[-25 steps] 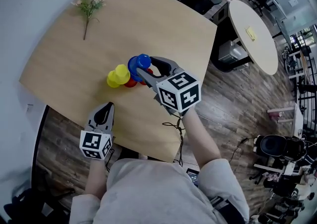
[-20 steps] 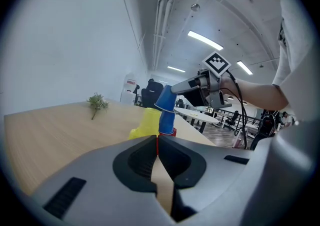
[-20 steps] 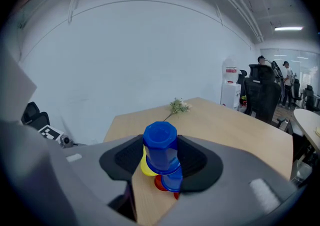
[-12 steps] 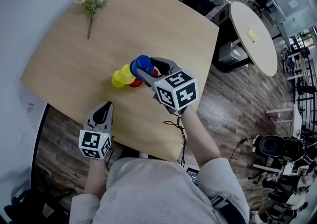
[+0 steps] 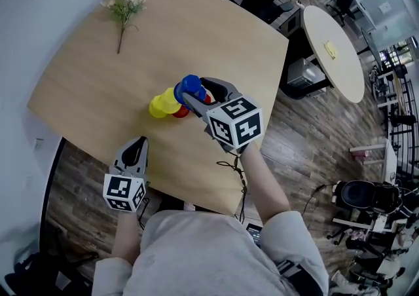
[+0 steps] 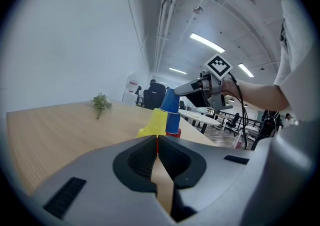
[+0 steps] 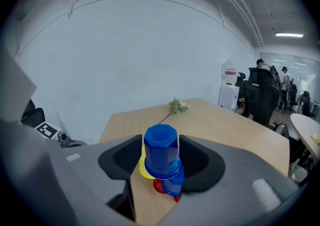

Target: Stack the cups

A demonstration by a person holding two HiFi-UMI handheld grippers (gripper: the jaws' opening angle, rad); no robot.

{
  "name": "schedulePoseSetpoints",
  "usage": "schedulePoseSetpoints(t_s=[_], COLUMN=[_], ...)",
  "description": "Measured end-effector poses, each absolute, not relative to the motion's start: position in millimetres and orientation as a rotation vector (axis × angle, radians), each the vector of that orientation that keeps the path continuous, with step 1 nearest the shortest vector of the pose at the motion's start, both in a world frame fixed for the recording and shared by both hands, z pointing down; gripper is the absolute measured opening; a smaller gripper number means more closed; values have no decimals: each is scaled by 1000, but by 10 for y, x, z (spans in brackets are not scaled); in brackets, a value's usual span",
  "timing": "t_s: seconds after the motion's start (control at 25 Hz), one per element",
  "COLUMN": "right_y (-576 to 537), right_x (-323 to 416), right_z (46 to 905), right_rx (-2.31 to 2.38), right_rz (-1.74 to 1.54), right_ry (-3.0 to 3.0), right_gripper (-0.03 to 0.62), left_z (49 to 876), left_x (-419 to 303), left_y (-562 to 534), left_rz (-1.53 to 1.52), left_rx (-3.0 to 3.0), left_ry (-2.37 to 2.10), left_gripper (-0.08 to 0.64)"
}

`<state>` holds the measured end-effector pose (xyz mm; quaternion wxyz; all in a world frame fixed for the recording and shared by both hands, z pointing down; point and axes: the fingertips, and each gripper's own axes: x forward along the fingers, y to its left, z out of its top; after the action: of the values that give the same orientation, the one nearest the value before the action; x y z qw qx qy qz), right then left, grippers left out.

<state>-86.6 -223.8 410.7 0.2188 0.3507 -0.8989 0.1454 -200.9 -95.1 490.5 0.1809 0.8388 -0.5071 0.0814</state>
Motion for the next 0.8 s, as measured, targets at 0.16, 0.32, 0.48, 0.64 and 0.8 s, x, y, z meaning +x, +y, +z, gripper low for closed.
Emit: schedulePoseSetpoints(t_s=[0.16, 0.32, 0.48, 0.64, 0.8], right_y=[-2214, -2140, -2019, -1896, -1717], right_x=[-850, -748, -619, -479, -333], right_z=[3994, 3846, 3729, 3652, 3576], right_rx=[1000, 1072, 1128, 1195, 1238], right_rz=[398, 375, 313, 274, 262], right_ry=[-2531, -2573, -2607, -2643, -2676], right_gripper=[247, 214, 85, 12, 12], left_z=[4866, 4823, 4726, 4622, 4473], left_x=[-2036, -2088, -2062, -1992, -1942], left_y=[-944, -929, -909, -858, -773], left_rz=[225, 214, 202, 190, 180], left_rx=[2376, 2368, 2374, 2390, 2404], left_ry=[-1448, -1484, -1511, -1534, -1572], left_gripper=[17, 17, 17, 17, 17])
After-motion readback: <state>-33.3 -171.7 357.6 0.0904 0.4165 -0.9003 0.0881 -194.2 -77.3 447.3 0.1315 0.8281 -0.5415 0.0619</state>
